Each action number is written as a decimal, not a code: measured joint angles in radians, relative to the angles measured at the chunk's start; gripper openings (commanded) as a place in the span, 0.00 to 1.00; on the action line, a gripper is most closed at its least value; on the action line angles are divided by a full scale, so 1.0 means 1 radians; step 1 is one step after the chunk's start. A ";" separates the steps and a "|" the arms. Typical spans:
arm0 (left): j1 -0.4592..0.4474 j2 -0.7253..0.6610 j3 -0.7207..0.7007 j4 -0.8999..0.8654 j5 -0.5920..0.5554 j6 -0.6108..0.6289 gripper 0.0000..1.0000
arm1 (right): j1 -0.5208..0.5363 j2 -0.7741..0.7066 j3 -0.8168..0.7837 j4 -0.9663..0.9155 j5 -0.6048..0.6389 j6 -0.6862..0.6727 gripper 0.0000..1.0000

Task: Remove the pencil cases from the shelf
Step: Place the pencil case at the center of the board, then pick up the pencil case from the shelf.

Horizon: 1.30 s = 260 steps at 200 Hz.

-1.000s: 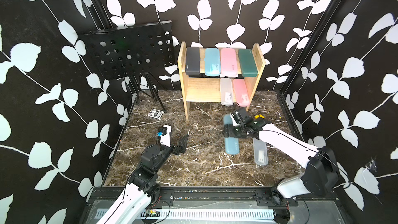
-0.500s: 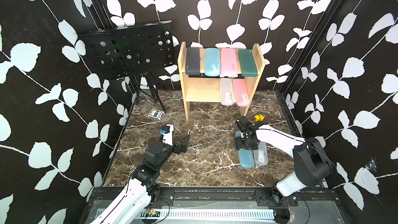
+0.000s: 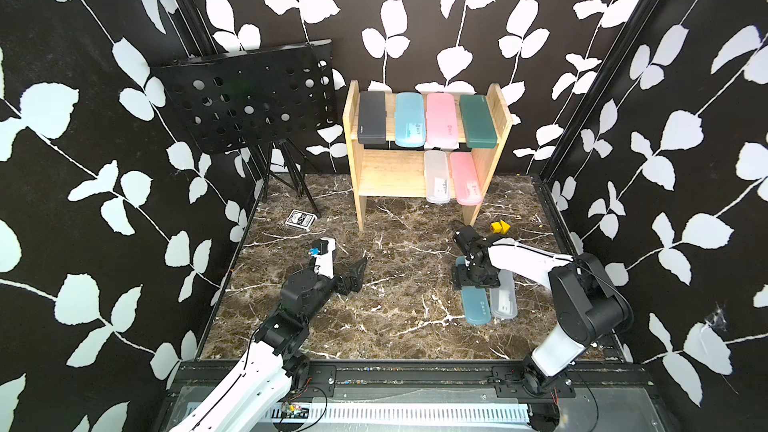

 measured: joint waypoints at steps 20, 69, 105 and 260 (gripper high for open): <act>0.000 0.014 0.007 0.001 0.008 -0.011 0.99 | 0.000 0.002 0.000 0.002 0.001 -0.005 0.94; 0.000 0.082 0.037 0.027 0.042 -0.085 0.99 | 0.007 -0.077 -0.001 0.021 0.002 -0.024 0.99; 0.000 0.243 0.126 0.108 0.110 -0.216 0.99 | 0.014 -0.332 -0.001 0.059 0.017 -0.027 0.99; -0.050 1.090 0.770 0.428 0.412 -0.806 0.96 | -0.091 -0.575 0.005 0.061 -0.079 0.018 0.99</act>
